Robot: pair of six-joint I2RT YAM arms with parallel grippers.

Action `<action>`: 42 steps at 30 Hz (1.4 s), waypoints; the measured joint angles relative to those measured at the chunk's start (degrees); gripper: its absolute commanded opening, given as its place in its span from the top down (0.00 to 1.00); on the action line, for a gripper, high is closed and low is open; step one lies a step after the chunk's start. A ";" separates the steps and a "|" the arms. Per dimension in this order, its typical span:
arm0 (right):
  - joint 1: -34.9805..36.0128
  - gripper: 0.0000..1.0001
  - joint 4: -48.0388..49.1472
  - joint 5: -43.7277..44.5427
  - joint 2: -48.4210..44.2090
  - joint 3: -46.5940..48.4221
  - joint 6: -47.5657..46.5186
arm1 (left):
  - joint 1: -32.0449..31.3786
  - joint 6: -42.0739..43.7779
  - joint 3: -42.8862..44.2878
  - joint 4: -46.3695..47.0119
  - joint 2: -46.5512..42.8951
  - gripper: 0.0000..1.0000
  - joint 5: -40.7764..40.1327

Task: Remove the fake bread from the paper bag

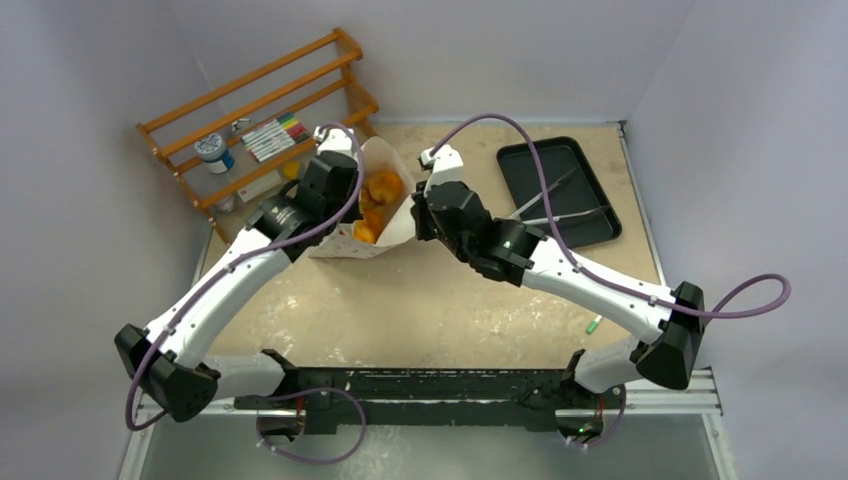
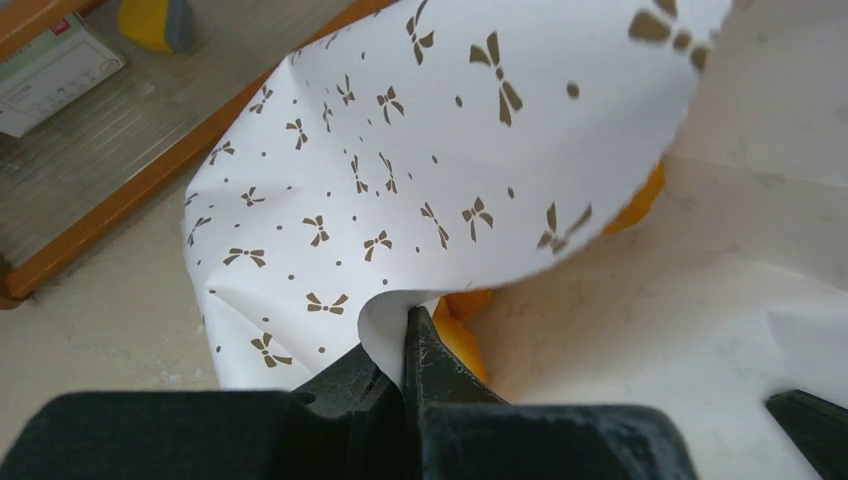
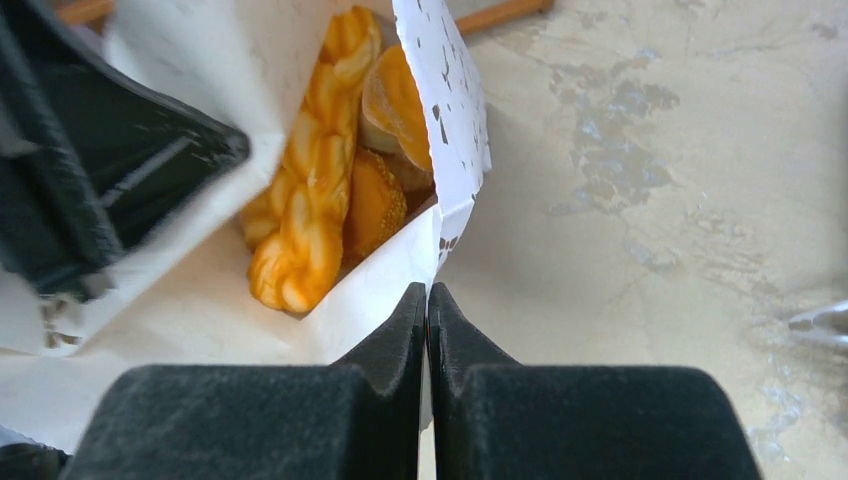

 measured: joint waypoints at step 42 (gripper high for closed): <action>4.17 0.31 -44.13 27.74 8.61 13.29 56.02 | -4.55 -5.49 -13.40 12.31 -16.06 1.00 -5.77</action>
